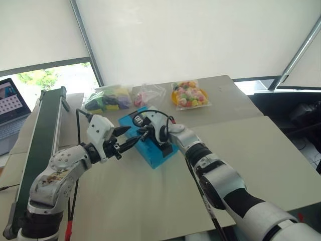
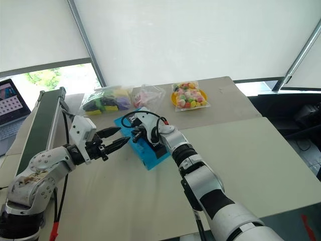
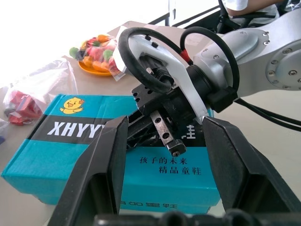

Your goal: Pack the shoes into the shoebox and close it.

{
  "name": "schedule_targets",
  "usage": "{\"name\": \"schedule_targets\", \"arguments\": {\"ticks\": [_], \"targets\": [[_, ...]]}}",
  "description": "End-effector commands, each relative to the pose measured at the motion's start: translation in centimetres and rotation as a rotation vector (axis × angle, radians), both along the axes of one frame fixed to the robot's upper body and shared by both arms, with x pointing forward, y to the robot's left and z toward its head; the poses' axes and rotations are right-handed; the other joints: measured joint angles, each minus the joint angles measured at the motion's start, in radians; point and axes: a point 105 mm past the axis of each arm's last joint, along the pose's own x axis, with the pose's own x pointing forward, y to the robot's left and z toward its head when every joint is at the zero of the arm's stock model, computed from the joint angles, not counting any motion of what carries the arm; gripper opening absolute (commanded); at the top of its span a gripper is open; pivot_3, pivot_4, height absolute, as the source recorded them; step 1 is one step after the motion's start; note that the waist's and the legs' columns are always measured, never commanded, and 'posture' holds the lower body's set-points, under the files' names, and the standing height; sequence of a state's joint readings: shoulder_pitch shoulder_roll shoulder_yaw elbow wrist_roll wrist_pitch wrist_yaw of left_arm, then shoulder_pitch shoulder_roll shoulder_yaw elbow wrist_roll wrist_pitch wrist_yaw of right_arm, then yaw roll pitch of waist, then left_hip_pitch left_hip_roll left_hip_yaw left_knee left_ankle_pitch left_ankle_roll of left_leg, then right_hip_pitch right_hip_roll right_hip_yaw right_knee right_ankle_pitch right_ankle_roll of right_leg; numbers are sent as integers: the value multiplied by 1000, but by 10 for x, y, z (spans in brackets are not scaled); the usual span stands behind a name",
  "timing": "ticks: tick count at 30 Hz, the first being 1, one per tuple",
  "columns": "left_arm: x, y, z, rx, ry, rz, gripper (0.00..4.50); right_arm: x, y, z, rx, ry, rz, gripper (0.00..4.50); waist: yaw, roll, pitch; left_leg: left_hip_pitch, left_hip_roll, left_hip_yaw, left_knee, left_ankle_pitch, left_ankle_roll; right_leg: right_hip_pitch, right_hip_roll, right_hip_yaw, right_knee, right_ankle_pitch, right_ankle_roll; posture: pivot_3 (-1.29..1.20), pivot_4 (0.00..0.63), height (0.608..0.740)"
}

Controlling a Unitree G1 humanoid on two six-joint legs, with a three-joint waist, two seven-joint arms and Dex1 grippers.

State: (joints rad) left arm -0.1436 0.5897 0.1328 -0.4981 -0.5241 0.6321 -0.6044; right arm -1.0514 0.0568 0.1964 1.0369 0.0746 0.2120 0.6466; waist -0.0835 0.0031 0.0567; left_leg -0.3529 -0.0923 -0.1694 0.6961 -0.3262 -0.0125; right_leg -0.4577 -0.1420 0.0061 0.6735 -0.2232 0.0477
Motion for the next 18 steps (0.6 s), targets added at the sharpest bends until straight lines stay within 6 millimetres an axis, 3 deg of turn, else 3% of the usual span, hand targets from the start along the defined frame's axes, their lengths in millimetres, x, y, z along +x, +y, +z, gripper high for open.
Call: {"name": "schedule_targets", "arguments": {"ticks": [1,5,7,9,10,15,18], "targets": [[2,15,16,-68,-59,112,2649,6,-11,49,221,-11,-27,37,1,0,0,-1,0,-1,0,0,0,0,1,0,0,0,0,0,150,646],[9,42,15,-136,-67,297,2649,-3,-65,118,496,-49,-86,37,17,0,1,-4,1,-8,0,1,-1,-1,4,1,0,0,0,0,150,646],[8,51,12,-170,-64,361,2649,-12,-96,137,580,-65,-132,37,25,0,0,-5,0,-12,1,1,-2,-1,4,1,2,0,0,0,150,646],[9,61,7,-188,-68,440,2649,-15,-136,134,534,-105,-249,37,36,0,0,-4,0,-13,1,0,-2,-1,4,1,3,0,0,0,150,646],[9,64,5,-192,-69,463,2649,-16,-147,131,507,-113,-286,37,39,0,-1,-4,-1,-13,0,0,-2,0,3,1,3,0,0,0,150,646],[12,76,-5,-237,-62,541,2649,-25,-183,101,385,-102,-423,37,40,0,0,-7,-2,-6,1,-1,-1,1,-2,1,-5,0,0,0,150,646],[13,82,-5,-255,-88,579,2649,-35,-192,82,351,-68,-460,37,41,0,0,-11,1,2,4,-1,0,1,-4,1,-12,-1,1,0,150,646]]}}
